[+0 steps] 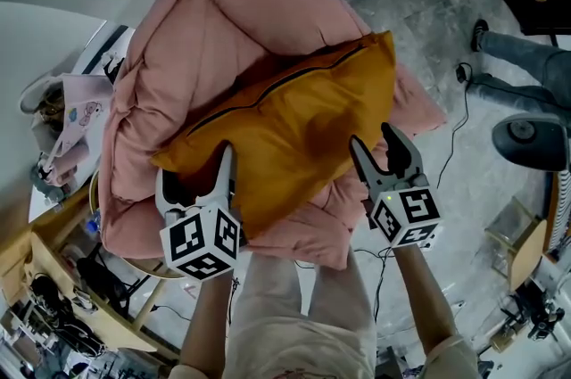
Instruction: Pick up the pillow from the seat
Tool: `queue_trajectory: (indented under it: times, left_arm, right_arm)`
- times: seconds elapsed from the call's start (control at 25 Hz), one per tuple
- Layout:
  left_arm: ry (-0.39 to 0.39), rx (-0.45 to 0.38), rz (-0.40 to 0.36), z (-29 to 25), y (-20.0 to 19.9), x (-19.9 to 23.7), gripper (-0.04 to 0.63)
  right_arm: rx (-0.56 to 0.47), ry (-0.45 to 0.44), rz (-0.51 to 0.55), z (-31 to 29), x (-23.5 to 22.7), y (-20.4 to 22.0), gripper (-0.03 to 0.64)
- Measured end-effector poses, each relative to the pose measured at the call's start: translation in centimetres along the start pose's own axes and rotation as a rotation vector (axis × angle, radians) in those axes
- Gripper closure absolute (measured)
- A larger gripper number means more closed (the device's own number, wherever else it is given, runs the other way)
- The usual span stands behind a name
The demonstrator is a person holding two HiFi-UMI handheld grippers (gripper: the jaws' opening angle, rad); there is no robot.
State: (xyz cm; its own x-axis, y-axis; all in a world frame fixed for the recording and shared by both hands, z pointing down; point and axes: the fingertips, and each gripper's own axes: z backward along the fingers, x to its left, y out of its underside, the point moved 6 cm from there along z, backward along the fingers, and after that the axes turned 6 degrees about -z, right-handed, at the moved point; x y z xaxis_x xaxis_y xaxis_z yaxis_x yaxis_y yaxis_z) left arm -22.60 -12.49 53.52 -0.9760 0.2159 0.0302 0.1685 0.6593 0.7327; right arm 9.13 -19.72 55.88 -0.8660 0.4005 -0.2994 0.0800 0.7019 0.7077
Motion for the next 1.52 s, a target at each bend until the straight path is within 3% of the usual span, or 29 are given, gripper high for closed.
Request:
queue_trajectory:
  times: [0.2,0.52,0.84,1.04,1.2,1.4,1.52]
  left_arm:
    - [0.032,0.005,-0.046,-0.4,0.5,-1.0,0.223]
    - [0.069,0.048,-0.069,-1.8,1.0,-1.9,0.390]
    - [0.045,0.028,-0.101,-2.3,1.5,-2.8,0.448]
    - [0.055,0.017,-0.121,-2.5,1.7,-2.9,0.464]
    - [0.054,0.014,-0.119,-2.9,1.9,-2.7,0.474]
    - [0.056,0.026,-0.109,-3.2,2.0,-2.9,0.469]
    - [0.061,0.022,-0.114,-3.2,2.1,-3.1,0.468]
  right_arm:
    - [0.016,0.033,-0.011,-0.4,-1.4,0.5,0.351]
    - [0.023,0.078,-0.011,-2.6,-3.4,1.2,0.351]
    - [0.032,0.085,-0.003,-4.7,-4.7,1.5,0.342]
    - [0.045,0.133,-0.021,-6.3,-5.9,2.2,0.271]
    - [0.050,0.132,-0.029,-7.3,-5.8,2.6,0.267]
    - [0.092,0.141,0.023,-7.9,-5.8,2.8,0.284]
    - [0.108,0.144,0.057,-8.2,-5.6,3.1,0.363]
